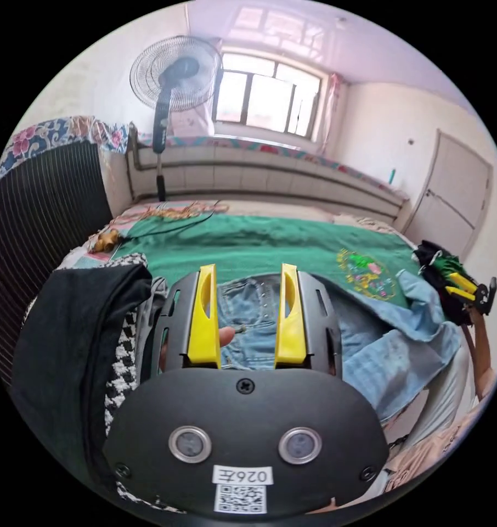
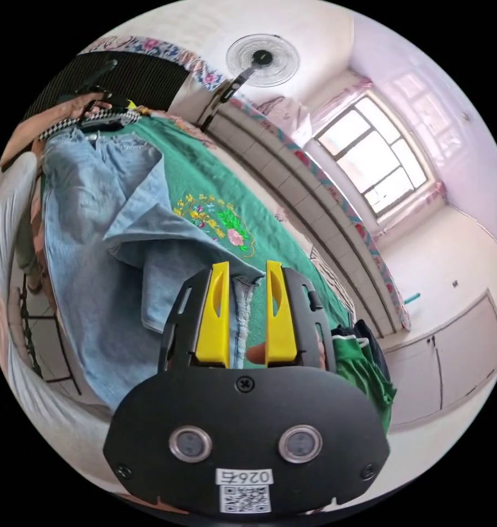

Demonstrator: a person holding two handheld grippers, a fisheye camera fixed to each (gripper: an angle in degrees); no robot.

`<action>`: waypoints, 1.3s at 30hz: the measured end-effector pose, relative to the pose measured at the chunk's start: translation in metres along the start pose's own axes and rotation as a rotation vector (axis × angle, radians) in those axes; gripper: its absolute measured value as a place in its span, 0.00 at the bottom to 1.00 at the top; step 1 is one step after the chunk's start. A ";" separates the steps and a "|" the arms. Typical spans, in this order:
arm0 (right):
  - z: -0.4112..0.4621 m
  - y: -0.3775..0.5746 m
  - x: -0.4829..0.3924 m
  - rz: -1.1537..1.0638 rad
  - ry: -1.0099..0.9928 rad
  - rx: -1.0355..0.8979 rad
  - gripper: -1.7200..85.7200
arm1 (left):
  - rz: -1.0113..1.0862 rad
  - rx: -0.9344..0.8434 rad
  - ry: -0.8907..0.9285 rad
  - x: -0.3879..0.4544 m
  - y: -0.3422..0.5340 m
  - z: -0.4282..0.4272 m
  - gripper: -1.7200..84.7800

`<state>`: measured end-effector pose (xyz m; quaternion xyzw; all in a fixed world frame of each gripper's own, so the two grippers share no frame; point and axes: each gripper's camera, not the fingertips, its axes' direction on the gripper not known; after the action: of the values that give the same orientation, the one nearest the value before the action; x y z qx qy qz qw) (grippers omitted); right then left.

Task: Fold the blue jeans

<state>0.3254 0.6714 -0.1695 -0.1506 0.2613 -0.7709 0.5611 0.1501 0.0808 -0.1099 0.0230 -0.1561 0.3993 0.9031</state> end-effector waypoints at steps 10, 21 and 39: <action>0.214 -0.024 -0.085 -0.437 -0.071 -0.282 0.09 | -0.044 -0.397 -0.032 -0.053 -0.022 0.162 0.19; 0.164 0.099 0.038 0.035 0.305 -0.480 0.00 | -0.257 0.025 0.404 -0.139 0.041 0.078 0.08; 0.319 0.109 0.215 0.149 0.214 -0.769 0.02 | -0.247 0.008 0.109 -0.132 0.010 0.075 0.09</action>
<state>0.5091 0.3686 0.0160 -0.2490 0.5978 -0.5855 0.4876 0.0396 -0.0188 -0.0792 0.0242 -0.1012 0.2867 0.9524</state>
